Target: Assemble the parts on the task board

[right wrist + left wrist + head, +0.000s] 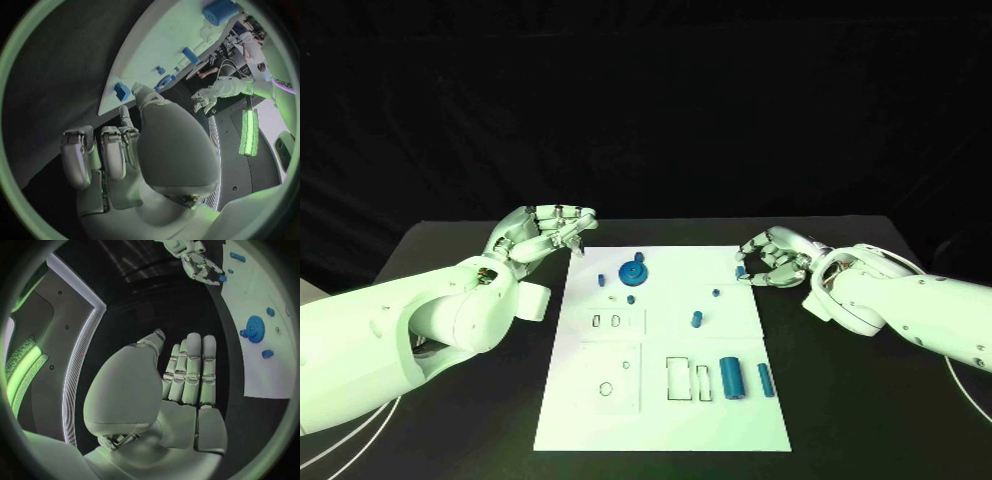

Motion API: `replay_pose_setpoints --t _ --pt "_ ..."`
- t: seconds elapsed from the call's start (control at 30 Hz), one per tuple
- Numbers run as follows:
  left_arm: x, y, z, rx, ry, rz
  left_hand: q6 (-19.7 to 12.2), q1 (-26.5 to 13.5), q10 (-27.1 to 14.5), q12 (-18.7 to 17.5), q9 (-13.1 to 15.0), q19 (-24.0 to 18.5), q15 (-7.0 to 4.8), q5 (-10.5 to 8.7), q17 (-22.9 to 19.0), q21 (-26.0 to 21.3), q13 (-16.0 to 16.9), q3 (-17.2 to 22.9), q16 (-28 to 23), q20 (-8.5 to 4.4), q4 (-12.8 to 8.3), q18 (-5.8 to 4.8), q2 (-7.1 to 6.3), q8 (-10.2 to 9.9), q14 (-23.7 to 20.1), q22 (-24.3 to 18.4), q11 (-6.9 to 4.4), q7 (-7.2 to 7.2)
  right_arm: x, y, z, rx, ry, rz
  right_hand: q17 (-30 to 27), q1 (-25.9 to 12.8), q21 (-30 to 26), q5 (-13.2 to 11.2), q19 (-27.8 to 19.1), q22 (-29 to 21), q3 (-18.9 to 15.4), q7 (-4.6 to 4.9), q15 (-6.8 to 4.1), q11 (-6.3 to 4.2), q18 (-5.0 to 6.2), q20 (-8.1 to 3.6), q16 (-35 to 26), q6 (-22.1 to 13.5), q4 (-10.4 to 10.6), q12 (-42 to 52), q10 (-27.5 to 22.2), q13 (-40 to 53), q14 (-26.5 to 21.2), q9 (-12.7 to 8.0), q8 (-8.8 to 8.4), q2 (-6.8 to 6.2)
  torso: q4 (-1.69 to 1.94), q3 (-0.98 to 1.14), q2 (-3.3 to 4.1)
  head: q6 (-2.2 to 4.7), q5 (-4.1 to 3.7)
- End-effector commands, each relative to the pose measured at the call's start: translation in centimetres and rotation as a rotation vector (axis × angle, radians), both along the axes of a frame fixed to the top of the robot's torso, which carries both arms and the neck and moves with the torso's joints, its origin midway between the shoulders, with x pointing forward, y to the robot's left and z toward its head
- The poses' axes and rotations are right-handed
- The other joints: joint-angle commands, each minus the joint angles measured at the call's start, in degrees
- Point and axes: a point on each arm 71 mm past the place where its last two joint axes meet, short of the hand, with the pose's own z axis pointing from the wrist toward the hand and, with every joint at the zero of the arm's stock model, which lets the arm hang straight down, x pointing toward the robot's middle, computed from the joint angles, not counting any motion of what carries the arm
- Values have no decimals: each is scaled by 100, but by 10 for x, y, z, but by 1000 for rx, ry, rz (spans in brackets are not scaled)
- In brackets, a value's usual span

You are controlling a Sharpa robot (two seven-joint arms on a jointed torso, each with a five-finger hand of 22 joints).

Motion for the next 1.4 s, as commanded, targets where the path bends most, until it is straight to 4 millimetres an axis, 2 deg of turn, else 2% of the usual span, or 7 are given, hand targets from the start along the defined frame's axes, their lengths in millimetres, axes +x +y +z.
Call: replay_pose_setpoints --t 0.03,0.27,0.37,0.63,1.17,1.3,1.4 --pt "-1 -2 1 -6 -10 -21 -26 63 -13 6 5 -28 7 4 -5 30 8 43 24 3 -5 78 -7 -20 -33 6 -7 9 0 3 -3 -17 13 8 1506 -60 25 37 590 1506 2 5 -1 42 -39 4 19 57 40 22 617 1508 598 11 31 14 0 1 -1 0 -2" --pt "0 -2 1 -5 -8 -22 -26 68 -15 5 7 -36 6 4 -9 38 8 49 31 4 -7 79 -8 -20 -35 11 -7 9 1 5 -9 -20 22 -1 1506 -48 25 67 590 1506 130 -13 -9 27 -39 4 19 184 90 22 617 1508 598 28 80 122 12 -1 -3 0 -9" --pt "0 -2 1 -5 -7 -21 -26 68 -15 5 7 -36 6 4 -9 38 8 49 31 4 -7 79 -8 -20 -35 11 -7 9 2 6 -12 -20 26 -4 1506 -12 25 47 590 1506 270 -57 -53 -3 -39 -23 19 315 84 22 617 1508 598 47 145 175 -2 -1 -8 -14 16" --pt "0 -1 1 -4 -6 -19 -30 54 -22 2 8 -43 9 4 -14 47 7 53 39 5 7 79 2 -23 -36 17 -4 14 2 6 -15 -22 33 -10 1506 -1 25 16 590 1506 349 -85 -84 -28 -39 -51 19 367 72 22 617 1508 598 53 172 181 -13 4 -12 -46 48" --pt "0 -1 1 -3 -4 -18 -30 54 -22 2 8 -43 9 4 -14 47 7 53 39 5 7 79 2 -23 -36 17 -4 14 3 5 -15 -23 21 -27 1506 -23 25 -8 590 1506 379 -87 -92 -36 -39 -64 19 368 74 22 617 1508 598 50 172 160 -13 7 -9 -34 13" --pt "0 -1 1 -3 -4 -18 -30 54 -22 2 8 -43 9 4 -14 47 7 53 39 5 7 79 2 -23 -36 17 -4 14 3 6 -15 -17 13 -23 1506 -27 25 -31 590 1506 518 -145 -140 -81 -39 -104 19 495 58 22 617 1508 598 77 251 214 -12 7 -10 -31 11" --pt "0 0 1 -3 -4 -17 -30 54 -22 2 8 -43 9 4 -14 47 7 53 39 5 7 79 2 -23 -36 17 -4 14 3 7 -13 -8 -3 -27 1506 -18 25 -47 590 1506 674 -231 -203 -157 -39 -160 19 664 5 22 617 1508 598 130 382 299 -10 7 -9 -29 -1"
